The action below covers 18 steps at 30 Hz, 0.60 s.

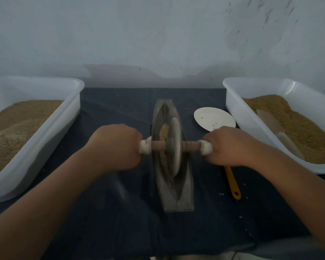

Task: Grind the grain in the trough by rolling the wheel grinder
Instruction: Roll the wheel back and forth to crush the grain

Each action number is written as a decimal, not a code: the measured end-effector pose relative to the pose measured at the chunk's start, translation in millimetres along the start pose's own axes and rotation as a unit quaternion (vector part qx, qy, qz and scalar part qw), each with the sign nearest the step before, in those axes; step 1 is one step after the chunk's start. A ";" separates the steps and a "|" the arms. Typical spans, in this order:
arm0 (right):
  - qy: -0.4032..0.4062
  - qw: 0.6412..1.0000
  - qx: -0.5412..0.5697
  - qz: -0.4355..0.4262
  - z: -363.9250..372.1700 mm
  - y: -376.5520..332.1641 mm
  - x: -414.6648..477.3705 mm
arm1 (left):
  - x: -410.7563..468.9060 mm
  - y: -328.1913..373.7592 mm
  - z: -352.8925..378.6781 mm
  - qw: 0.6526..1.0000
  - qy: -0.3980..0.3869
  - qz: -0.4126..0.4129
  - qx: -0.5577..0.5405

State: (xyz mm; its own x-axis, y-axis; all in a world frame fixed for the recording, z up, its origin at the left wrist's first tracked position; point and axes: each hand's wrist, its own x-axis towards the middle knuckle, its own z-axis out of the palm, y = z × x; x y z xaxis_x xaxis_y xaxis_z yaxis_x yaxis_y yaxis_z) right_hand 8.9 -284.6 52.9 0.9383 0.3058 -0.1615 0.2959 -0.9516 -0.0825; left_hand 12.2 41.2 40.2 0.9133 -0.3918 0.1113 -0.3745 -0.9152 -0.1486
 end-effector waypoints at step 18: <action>0.019 0.999 -0.026 -0.027 -8.3 -3.0 -4.6 | -11.5 -8.0 22.3 0.998 0.034 -0.007 -0.043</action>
State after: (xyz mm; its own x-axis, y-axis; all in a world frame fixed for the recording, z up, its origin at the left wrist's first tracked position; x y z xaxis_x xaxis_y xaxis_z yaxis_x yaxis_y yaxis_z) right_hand 5.1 -283.4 62.1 0.9265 0.3567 -0.1197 0.3547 -0.9342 -0.0380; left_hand 8.3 55.1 18.2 0.9067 -0.3817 0.1795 -0.3769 -0.9242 -0.0613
